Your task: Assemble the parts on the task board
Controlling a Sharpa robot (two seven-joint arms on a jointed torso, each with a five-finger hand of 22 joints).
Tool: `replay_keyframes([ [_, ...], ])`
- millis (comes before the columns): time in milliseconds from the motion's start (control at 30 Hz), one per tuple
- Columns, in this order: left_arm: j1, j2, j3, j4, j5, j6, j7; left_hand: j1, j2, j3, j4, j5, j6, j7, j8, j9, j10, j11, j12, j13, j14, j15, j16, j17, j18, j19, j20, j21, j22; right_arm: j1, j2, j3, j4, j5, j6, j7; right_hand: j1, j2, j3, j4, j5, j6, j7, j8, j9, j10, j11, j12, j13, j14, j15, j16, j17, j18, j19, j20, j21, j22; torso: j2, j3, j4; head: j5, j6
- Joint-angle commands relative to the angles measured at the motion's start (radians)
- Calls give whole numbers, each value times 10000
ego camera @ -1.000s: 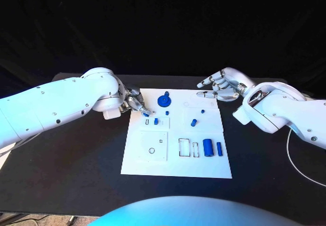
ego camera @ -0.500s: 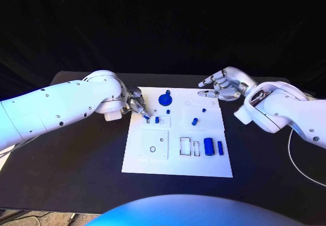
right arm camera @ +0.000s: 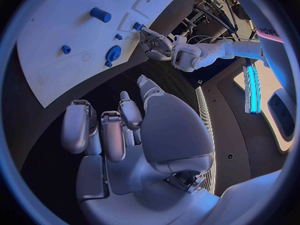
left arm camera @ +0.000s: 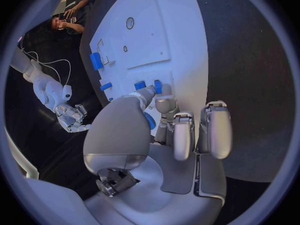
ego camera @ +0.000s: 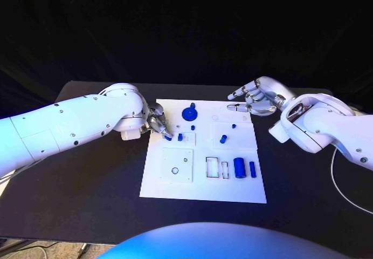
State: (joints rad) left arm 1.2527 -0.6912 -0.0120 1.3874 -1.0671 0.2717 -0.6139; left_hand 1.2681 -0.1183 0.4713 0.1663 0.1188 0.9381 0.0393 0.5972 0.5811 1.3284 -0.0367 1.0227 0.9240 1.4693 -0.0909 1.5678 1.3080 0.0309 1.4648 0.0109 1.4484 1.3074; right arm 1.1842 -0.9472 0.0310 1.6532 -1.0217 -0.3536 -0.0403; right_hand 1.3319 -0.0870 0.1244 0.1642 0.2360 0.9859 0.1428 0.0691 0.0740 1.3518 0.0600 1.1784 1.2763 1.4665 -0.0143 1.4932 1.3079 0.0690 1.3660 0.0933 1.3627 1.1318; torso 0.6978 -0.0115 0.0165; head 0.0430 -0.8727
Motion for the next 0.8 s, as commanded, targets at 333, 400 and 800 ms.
replay_keyframes([
  [333,-36,68,-20,-14,-96,280,-352,4,93,1370,-1253,42,88,-29,40,14,98,-5,68,24,1015,-22,30,2628,-2,671,20,13,1709,-6,-6,0,36,-19,118,85,-72,53,-21,19,43,66,21,37,14,59,-31,38,3,756,-39,-41,1344,174,-28,-60,-40,-15,0,-6,4,0,1],
  [400,-36,71,-20,-8,-95,360,-402,-16,92,1386,-1251,50,97,-32,44,18,108,-6,79,35,1015,-23,30,2628,-3,672,19,16,1711,-6,-9,0,38,-18,121,84,-72,53,-21,19,43,66,21,37,14,59,-31,38,3,756,-39,-41,1344,174,-28,-60,-40,-15,-3,-8,2,5,1],
  [800,-35,178,-22,-53,58,513,-811,-1040,-53,1187,-874,170,504,-221,189,129,445,-138,495,472,1015,-111,30,2628,-68,766,-28,272,1925,-6,-31,0,71,-18,110,82,-72,53,-21,19,43,66,21,37,14,59,-31,38,3,756,-39,-41,1344,174,-28,-60,-40,-15,-1,-6,4,25,1],
])
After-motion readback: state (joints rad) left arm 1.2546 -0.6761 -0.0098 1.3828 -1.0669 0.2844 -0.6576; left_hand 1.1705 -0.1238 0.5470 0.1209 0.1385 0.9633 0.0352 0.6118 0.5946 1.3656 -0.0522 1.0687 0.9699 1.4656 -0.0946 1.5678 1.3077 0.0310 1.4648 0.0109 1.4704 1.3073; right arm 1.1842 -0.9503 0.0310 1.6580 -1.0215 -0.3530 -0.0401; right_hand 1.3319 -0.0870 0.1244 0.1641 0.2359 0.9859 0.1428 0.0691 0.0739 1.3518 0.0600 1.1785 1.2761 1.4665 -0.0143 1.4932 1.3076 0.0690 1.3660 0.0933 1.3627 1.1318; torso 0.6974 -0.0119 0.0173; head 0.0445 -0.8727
